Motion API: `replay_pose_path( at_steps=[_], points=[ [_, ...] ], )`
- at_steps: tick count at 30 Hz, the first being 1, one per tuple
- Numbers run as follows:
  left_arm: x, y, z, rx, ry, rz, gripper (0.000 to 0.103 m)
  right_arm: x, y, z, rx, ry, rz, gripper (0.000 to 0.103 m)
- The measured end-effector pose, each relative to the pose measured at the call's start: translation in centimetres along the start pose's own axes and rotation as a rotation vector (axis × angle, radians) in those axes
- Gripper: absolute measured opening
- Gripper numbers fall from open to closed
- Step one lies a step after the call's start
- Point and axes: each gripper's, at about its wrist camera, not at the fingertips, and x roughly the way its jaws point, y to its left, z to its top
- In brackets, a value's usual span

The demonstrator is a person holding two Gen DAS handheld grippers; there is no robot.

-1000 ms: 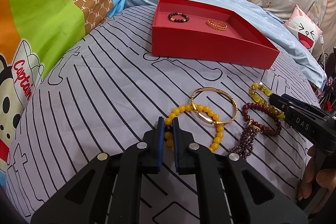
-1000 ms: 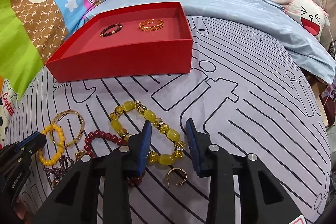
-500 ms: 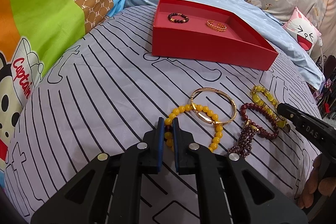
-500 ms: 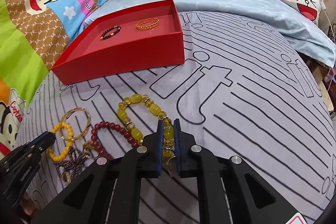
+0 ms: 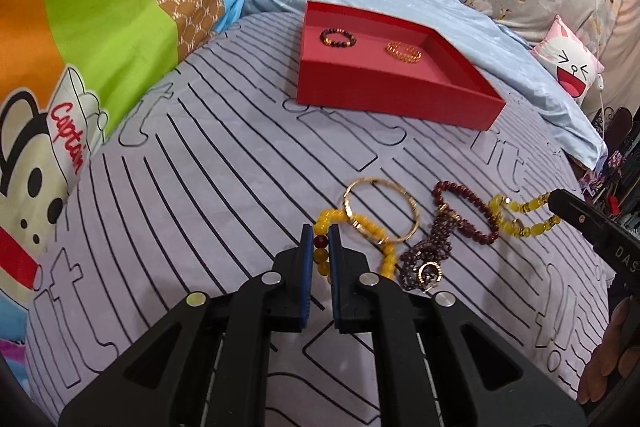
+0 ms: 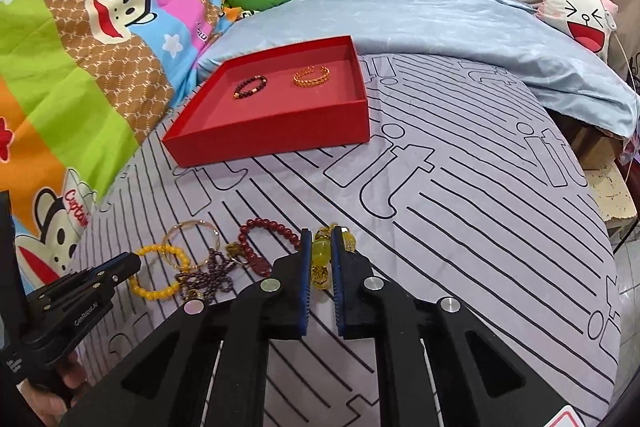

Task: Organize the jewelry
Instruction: 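Lift both yellow bracelets and carry them down into the red tray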

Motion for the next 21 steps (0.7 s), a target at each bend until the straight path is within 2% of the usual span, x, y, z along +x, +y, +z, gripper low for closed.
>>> replay_pose_path(
  at_steps=[8,14,21],
  points=[
    [-3.4,-0.2,1.9,0.005,-0.051,-0.030,0.007,-3.0,0.1,1.5,0.016,-0.072,0.024,0.009],
    [-5.0,-1.2,4.5,0.044,-0.085,-0.040,0.007,-3.9,0.4,3.8,-0.009,-0.097,0.044,0.009],
    [-5.1,-3.4,10.0,0.107,-0.148,-0.068,0.007,-2.9,1.6,8.5,-0.066,-0.142,0.067,0.009]
  ],
)
